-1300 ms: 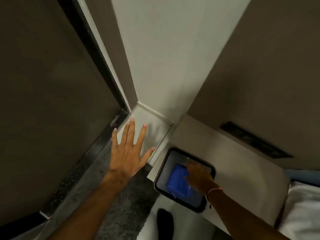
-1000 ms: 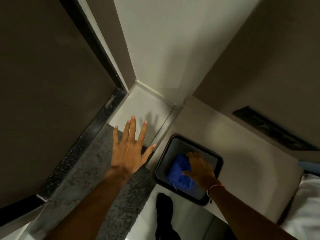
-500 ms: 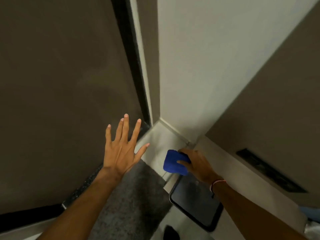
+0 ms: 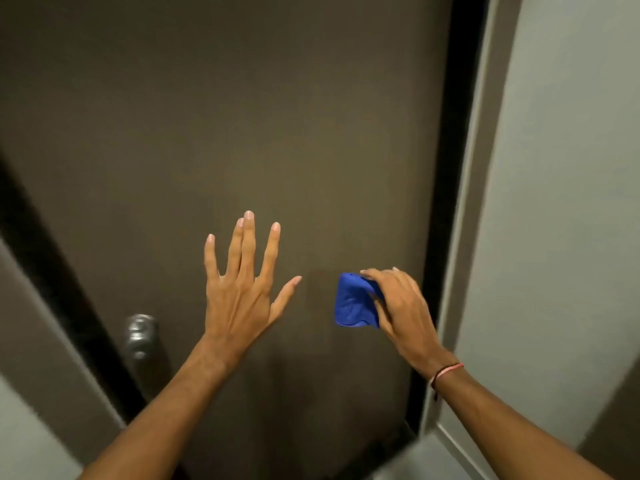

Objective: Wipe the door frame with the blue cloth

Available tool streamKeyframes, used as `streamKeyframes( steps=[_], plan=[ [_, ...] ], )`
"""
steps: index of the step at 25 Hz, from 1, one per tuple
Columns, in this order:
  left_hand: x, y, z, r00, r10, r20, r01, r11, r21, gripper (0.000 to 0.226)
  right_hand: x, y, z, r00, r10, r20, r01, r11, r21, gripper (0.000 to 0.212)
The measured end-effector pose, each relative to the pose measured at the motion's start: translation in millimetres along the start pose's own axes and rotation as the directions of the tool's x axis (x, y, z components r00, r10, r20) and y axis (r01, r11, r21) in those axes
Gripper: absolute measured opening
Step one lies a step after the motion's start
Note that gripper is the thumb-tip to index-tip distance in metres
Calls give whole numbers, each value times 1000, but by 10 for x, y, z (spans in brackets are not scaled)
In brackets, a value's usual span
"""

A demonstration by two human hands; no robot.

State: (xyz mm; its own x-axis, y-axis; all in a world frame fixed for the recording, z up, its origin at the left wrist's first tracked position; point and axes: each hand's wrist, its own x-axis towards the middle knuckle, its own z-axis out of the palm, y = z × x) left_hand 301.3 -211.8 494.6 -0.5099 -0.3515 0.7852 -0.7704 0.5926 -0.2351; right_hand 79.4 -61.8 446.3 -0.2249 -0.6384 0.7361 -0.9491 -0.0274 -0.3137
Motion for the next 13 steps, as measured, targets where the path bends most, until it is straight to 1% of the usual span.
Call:
streamKeyframes(
  steps=[1,3,5,6,9,11,13],
  plan=[
    [63,-353,-248,997,-34,-64,36,999,30,80,256,-364,16,994,-63,-93,61,998,-20,40],
    [102,-1038,-711,981,-70,-178,89,991,99,78,696,-1094,94,953,-168,-254,165,986,-36,40],
    [11,-1732,-1104,962,-104,-252,148,975,165,74,1022,-1868,220,889,-257,-380,273,962,-13,42],
    [-42,-2013,-1226,954,-113,-279,170,967,189,72,1123,-2162,289,859,-292,-421,320,947,-4,43],
    [-279,-2838,-1519,932,-156,-328,248,934,259,69,1384,-3053,533,783,-378,-494,446,895,21,41],
    [-364,-3237,-1618,930,-165,-328,271,911,312,68,1544,-3515,706,771,-388,-505,472,881,43,38],
    [-367,-3579,-1658,927,-182,-327,292,897,330,68,1699,-3914,910,778,-402,-484,488,870,63,37]
  ],
)
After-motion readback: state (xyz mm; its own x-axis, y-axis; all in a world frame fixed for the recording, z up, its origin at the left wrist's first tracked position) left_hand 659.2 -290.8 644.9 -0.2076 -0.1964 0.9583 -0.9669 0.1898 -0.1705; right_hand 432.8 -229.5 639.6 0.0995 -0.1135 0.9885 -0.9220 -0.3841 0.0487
